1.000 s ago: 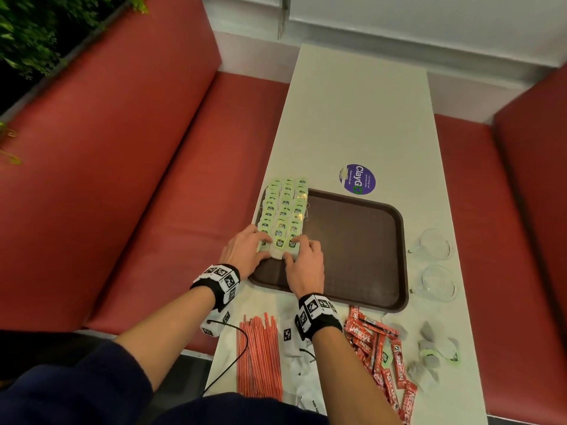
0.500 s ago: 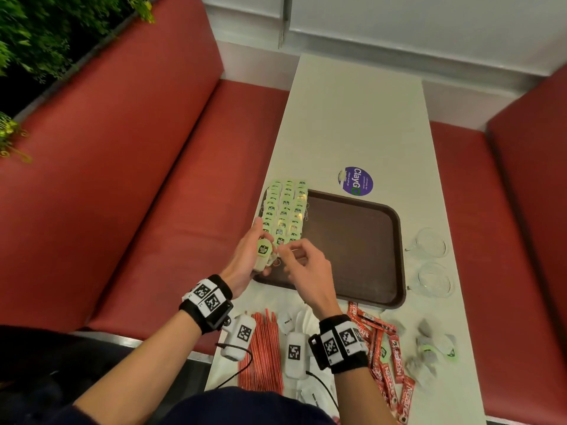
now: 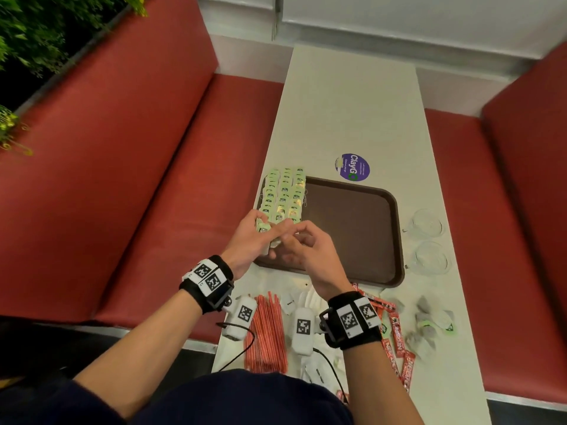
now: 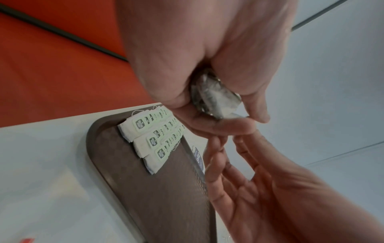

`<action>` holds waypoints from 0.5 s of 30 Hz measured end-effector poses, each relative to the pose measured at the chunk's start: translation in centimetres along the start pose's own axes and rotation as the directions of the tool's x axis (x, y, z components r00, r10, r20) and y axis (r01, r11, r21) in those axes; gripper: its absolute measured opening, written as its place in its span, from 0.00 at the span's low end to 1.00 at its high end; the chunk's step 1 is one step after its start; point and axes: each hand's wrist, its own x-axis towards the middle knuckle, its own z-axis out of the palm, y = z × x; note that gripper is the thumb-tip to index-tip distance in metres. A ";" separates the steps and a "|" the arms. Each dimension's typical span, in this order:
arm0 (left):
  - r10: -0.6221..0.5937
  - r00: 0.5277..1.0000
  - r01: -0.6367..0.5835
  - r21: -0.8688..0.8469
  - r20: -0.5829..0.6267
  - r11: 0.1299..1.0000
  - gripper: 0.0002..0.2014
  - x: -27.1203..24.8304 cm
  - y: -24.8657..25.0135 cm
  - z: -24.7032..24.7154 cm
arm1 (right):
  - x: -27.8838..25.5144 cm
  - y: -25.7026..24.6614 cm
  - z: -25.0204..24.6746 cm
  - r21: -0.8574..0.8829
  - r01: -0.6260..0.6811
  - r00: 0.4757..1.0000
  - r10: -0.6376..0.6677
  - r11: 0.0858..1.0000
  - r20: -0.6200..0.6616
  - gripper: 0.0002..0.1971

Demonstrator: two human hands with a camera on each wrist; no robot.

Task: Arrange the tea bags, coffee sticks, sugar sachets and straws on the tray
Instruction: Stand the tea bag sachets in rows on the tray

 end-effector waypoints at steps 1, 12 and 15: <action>0.009 1.000 -0.009 -0.005 0.009 1.000 0.34 0.0 -0.1 -0.1 | 0.0 -0.1 -0.2 0.052 -0.008 1.000 0.008 0.999 -0.012 0.10; 0.037 0.999 -0.037 0.006 0.040 0.999 0.16 -0.2 0.8 -0.7 | 0.1 -0.3 -1.2 0.219 0.078 0.983 -0.039 0.973 -0.179 0.13; 0.069 0.994 -0.081 0.159 0.080 0.984 0.12 0.1 1.4 -0.4 | 0.5 0.1 -0.9 0.189 0.087 0.980 -0.050 0.978 -0.194 0.10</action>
